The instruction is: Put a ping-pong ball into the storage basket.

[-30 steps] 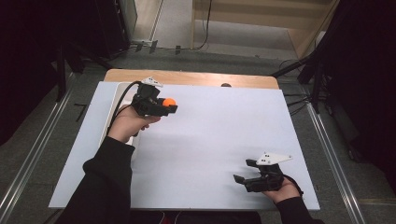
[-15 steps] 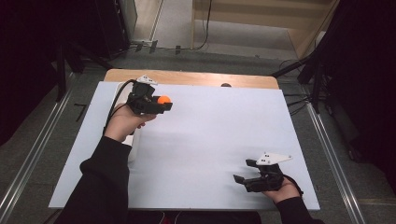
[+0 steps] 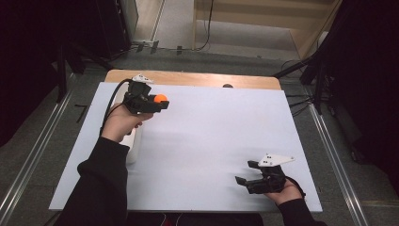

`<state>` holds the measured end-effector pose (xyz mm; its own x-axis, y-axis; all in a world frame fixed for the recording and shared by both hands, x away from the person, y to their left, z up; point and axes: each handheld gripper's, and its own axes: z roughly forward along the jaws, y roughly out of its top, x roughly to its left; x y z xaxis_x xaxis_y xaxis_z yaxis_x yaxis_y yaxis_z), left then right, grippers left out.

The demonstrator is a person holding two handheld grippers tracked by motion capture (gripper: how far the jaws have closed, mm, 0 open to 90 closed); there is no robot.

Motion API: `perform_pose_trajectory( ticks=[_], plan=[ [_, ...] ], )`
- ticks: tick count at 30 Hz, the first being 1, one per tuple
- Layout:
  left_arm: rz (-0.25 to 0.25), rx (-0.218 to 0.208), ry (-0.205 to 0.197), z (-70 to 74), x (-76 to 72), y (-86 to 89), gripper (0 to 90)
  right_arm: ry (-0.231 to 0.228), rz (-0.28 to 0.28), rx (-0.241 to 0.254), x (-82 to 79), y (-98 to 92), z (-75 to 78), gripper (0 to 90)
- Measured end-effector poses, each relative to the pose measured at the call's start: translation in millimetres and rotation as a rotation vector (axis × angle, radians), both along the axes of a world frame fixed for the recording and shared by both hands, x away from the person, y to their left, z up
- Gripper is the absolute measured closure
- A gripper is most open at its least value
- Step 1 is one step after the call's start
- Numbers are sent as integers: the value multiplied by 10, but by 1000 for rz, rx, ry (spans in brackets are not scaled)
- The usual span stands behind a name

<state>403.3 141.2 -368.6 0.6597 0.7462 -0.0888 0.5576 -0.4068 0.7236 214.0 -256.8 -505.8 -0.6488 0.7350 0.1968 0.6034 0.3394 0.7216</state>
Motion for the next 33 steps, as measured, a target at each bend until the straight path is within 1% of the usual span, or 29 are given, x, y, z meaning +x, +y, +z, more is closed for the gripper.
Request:
perform_pose_trajectory(
  ticks=[1,3,6,9,13,17,21,24,28,33],
  plan=[
    [1,3,0,2,3,10,504,1,0,0,0,0,0,164],
    [21,3,-3,-5,7,26,504,2,-1,1,0,1,0,164],
    [30,8,-4,-10,19,55,504,-1,0,0,0,1,-1,164],
    [45,1,-3,-15,29,85,504,0,0,0,0,1,1,164],
    [55,4,-4,-7,41,131,504,0,0,0,0,2,-1,164],
    [66,-5,-12,12,39,165,504,0,-1,-1,0,3,-2,164],
    [88,4,-21,19,44,208,504,0,0,0,-1,2,-1,164],
    [98,4,-21,29,49,240,504,0,2,1,-4,8,3,164],
    [115,5,-32,41,50,274,504,0,2,-1,-9,13,7,165],
    [145,11,-32,35,66,338,504,-1,2,1,-10,13,6,164]
  ],
)
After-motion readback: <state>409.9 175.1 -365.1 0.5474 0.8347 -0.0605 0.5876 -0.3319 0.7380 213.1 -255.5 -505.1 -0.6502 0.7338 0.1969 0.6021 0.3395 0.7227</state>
